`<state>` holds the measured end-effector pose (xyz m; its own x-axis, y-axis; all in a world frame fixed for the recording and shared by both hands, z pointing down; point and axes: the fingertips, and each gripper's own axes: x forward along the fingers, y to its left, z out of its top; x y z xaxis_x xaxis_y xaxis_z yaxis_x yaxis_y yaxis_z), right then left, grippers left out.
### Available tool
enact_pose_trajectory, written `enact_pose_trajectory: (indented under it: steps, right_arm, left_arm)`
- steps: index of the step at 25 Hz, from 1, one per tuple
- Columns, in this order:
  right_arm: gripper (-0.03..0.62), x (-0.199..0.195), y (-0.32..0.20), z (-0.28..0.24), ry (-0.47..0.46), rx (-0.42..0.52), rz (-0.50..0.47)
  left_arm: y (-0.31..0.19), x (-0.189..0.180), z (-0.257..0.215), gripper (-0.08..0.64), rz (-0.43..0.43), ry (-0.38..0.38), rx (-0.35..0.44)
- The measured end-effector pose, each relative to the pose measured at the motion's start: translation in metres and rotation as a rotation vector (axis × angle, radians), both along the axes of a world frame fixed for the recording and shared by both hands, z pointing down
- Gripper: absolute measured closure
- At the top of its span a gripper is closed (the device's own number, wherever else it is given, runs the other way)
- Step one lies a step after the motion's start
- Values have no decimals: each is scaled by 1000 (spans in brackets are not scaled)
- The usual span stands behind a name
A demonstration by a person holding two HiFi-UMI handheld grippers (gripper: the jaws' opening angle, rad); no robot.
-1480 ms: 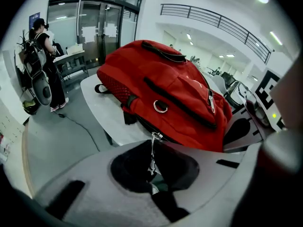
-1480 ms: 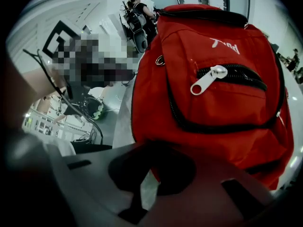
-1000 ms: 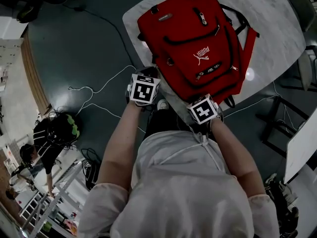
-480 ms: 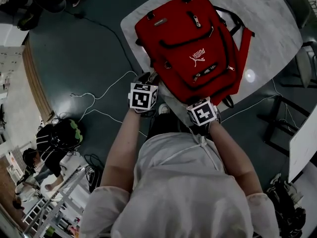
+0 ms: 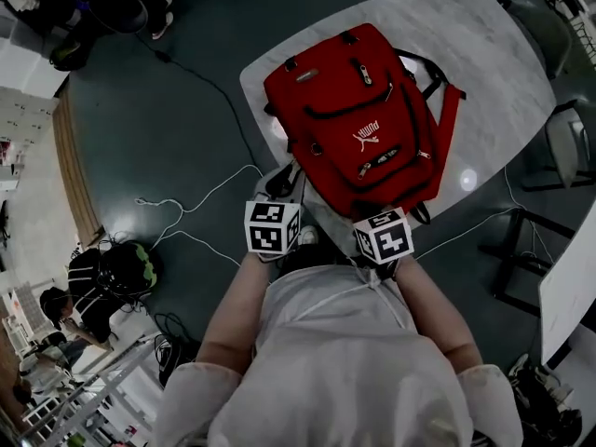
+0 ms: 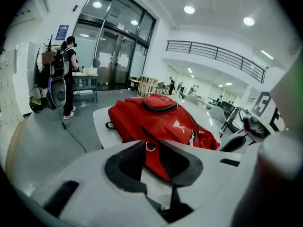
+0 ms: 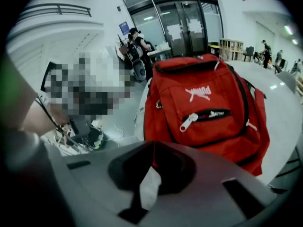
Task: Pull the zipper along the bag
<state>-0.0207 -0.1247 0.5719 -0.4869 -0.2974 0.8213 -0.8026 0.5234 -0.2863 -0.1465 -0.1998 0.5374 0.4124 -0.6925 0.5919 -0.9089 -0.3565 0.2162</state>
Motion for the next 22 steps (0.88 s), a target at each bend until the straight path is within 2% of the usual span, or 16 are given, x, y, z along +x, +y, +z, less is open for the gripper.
enact_pose_trajectory:
  steps: [5, 9, 13, 16, 22]
  right_arm:
    - [565, -19, -30, -65, -80, 169, -30]
    - [565, -25, -48, -119, -128, 318, -29]
    - [565, -22, -66, -169, -173, 440, 11]
    - [565, -18, -75, -204, -216, 541, 40]
    - [565, -19, -79, -242, -225, 687, 3]
  left_arm:
    - [6, 16, -51, 497, 36, 23, 111]
    - [12, 28, -94, 538, 71, 50, 171]
    - [4, 44, -144, 540, 113, 82, 270]
    - [-2, 47, -179, 540, 108, 84, 364]
    - [-5, 49, -215, 540, 107, 104, 467]
